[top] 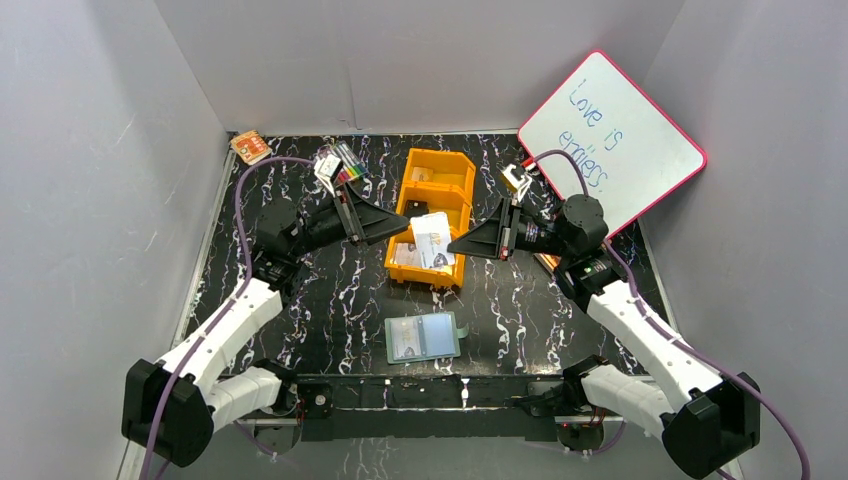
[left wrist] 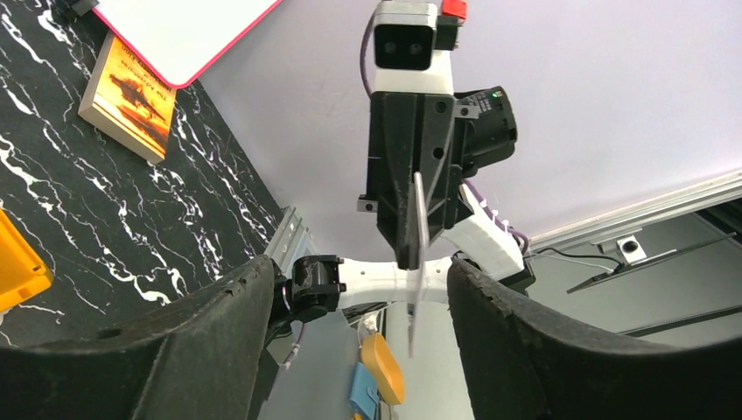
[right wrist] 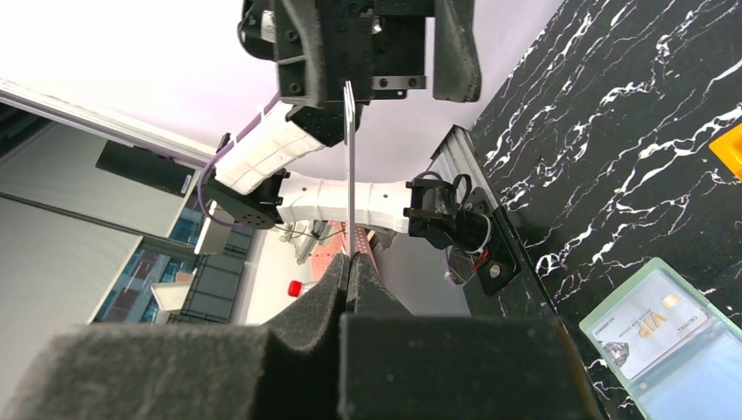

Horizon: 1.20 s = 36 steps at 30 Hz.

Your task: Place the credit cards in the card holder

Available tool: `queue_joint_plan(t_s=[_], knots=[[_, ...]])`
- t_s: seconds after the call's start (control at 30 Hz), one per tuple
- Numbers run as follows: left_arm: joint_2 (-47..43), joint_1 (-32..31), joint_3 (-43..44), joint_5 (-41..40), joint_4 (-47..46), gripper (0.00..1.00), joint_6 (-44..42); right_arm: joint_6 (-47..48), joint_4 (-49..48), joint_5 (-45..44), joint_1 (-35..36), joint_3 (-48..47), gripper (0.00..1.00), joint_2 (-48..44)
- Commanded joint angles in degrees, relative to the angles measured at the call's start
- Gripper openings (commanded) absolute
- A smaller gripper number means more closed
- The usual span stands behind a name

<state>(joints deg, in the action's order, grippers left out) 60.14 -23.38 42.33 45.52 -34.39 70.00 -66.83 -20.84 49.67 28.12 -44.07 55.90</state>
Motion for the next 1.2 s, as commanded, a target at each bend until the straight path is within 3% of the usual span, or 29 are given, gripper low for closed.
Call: queue_joint_plan(t_s=[0.0,0.13,0.3,0.6,1.0,1.17], knots=[[1.06,-0.28,-0.56,2.22,-2.71,0.66,-0.14,-1.46,-6.95,1.9,-0.26,0.39,0.0,0.16],[2.22,-0.27,-0.11,2.83,-3.19,0.6,-0.44,-1.63,-7.9,2.18,-0.25,0.65,0.0,0.62],[3.33,-0.35,0.08,3.86,-5.25,0.6,0.21,-2.01,-9.03,2.28,-0.25,0.83,0.0,1.48],[0.57,-0.35,-0.31,0.76,-2.71,0.83,-1.72,-0.43,-6.85,0.23,-0.23,0.12,0.0,1.69],[-1.87,-0.35,1.39,-6.96,11.83,0.86,-8.83,1.35,-2.89,-2.11,-0.23,-0.15,0.0,0.12],[-2.04,-0.36,1.29,-7.15,10.73,0.86,-7.96,1.34,-2.59,-1.97,-0.2,-0.1,0.0,-0.03]])
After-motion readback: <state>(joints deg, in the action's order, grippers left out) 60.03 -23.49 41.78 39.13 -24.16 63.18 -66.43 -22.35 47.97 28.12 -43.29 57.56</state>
